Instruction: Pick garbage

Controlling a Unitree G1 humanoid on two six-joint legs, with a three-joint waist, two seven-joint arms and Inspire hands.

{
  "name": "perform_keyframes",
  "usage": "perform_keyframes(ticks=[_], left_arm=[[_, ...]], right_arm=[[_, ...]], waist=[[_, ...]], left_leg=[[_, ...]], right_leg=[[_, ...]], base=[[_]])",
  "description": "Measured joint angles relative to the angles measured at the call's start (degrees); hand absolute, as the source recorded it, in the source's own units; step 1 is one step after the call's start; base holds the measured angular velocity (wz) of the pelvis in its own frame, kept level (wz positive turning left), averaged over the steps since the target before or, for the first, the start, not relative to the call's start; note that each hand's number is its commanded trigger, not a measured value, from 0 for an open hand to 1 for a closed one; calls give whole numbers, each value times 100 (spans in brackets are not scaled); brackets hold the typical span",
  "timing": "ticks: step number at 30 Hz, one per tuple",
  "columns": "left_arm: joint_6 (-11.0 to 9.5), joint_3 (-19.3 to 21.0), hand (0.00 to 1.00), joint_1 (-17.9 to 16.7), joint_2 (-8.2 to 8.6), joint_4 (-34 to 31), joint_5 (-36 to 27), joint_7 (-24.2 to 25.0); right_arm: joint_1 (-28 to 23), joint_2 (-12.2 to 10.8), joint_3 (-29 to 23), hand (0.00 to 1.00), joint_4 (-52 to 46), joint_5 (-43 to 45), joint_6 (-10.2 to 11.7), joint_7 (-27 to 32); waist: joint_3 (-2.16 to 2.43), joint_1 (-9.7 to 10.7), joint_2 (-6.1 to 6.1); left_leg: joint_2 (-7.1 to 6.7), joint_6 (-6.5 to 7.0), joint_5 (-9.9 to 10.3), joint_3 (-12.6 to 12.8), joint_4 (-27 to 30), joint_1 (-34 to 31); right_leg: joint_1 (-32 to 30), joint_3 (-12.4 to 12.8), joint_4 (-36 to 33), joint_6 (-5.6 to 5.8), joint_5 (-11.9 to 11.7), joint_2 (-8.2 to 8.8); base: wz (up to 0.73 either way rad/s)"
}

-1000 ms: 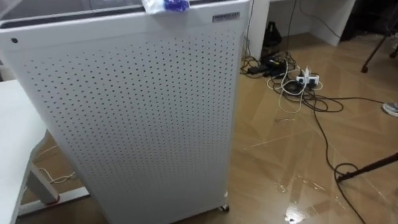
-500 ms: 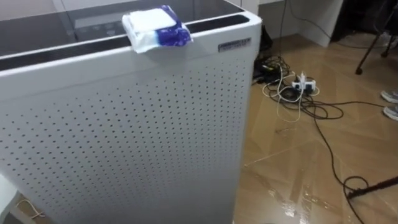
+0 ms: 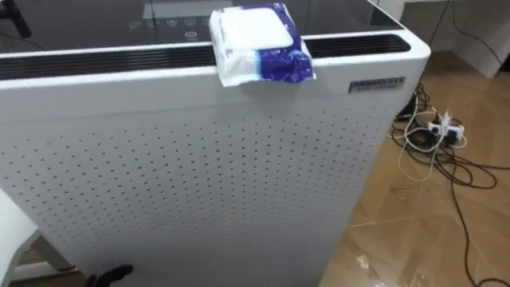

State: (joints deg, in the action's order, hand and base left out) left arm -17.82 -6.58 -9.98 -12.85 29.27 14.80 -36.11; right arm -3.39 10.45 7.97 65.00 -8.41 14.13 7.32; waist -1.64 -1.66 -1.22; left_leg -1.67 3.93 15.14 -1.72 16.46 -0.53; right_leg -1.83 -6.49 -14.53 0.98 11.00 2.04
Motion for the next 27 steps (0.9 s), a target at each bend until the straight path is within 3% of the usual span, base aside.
perform_keyframes(ticks=[2, 4, 6, 7, 11, 19, 27], left_arm=[[-2, 35, 0, 0, -152, -651, 245, -249], [-45, 106, 0, 0, -198, -1173, 407, -406], [-129, 135, 0, 0, -172, -1761, 498, -698], [-271, 171, 0, 1, -168, -2019, 526, -883], [-345, 203, 0, 2, -181, -2690, 630, -1176], [-344, 190, 0, 2, -180, -2985, 631, -1237], [-325, 190, 0, 2, -171, -3370, 612, -1398]], right_arm=[[73, -12, 68, 100, 7, 13, 8, 1], [120, -19, 98, 100, 5, 139, 14, -4], [106, -20, 103, 100, 6, 233, 12, -4], [91, -21, 103, 100, 9, 263, 11, -4], [64, -7, 102, 100, -9, 375, 10, -51], [28, 60, 98, 100, 9, 367, -9, -256], [-4, 51, 96, 100, 11, 377, -11, -279]], waist=[[-3, -72, 5], [-7, -71, 15], [-7, -72, 17], [-8, -74, 17], [-4, -40, 49], [44, -38, 151], [47, 14, 157]], left_leg=[[1, 1, -1, -7, 21, 18], [3, -1, -13, -23, 17, 17], [0, 1, -15, -24, 16, 38], [0, 1, -15, -23, 7, 75], [1, -5, -19, -20, -16, 130], [2, -6, -19, -21, -16, 145], [2, -6, -19, -86, 15, 148]], right_leg=[[46, -6, 27, 2, -26, -2], [86, -7, 92, 3, -79, -9], [117, -9, 96, 7, -87, -8], [145, -9, 96, 8, -88, -8], [187, -5, 97, 4, -90, -13], [204, -12, 100, 2, -92, -14], [299, -96, 215, 2, -128, -12]], base=[[0], [0], [0], [0], [0], [0], [5]])
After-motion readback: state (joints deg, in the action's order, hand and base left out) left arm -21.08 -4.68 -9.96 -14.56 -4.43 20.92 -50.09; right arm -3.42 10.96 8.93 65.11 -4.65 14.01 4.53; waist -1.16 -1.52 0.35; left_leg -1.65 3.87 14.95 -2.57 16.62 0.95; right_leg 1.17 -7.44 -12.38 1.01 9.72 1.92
